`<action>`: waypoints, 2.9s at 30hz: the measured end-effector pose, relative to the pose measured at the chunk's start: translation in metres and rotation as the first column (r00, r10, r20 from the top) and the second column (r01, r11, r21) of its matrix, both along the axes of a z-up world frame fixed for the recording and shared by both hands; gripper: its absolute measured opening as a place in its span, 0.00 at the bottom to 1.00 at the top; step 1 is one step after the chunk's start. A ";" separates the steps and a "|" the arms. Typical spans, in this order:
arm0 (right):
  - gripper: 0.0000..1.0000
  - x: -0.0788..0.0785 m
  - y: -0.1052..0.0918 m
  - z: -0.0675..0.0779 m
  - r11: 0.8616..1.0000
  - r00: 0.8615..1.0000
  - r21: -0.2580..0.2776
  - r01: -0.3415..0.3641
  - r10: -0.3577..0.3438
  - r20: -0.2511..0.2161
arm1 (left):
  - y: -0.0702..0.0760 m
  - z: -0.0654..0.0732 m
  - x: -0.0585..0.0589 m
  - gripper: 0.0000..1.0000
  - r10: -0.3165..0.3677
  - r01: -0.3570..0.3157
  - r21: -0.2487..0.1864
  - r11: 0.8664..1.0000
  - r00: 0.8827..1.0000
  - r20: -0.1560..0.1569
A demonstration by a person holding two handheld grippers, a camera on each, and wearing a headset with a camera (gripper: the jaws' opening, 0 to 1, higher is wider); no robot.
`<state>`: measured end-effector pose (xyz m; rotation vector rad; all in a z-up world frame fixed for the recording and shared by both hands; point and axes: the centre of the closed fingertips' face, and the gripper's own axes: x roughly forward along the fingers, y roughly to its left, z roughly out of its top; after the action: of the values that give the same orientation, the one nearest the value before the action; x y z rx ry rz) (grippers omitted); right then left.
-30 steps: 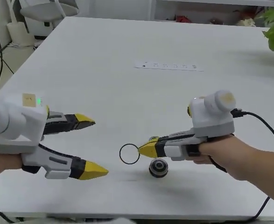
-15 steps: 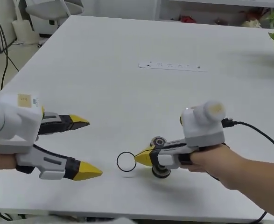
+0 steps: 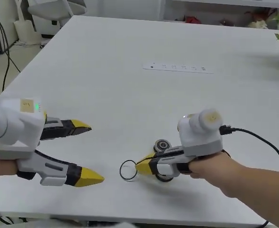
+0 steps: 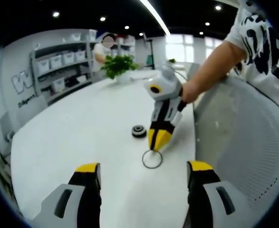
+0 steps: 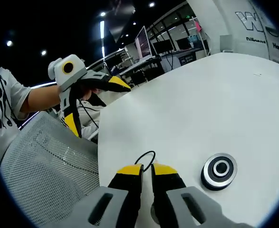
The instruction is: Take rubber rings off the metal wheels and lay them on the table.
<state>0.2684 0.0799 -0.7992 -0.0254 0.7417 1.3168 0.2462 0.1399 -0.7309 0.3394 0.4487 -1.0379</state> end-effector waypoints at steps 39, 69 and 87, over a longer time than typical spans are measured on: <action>0.22 0.009 -0.031 0.051 0.995 0.997 0.095 0.030 -0.037 0.070 | -0.031 0.016 0.023 0.74 -0.044 0.044 -0.015 0.999 0.999 0.029; 0.28 0.011 -0.088 0.047 0.999 0.988 0.016 0.037 -0.039 0.147 | -0.076 0.010 0.035 0.70 -0.113 0.114 -0.027 0.993 0.993 0.013; 0.29 0.003 -0.089 0.016 0.997 0.987 -0.062 -0.038 0.047 0.152 | -0.100 -0.014 0.032 0.64 -0.166 0.165 -0.012 0.986 0.985 -0.044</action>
<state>0.2714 -0.0087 -0.7832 -0.1894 0.6513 1.3169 0.2785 0.0402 -0.7449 0.3511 0.4618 -1.2108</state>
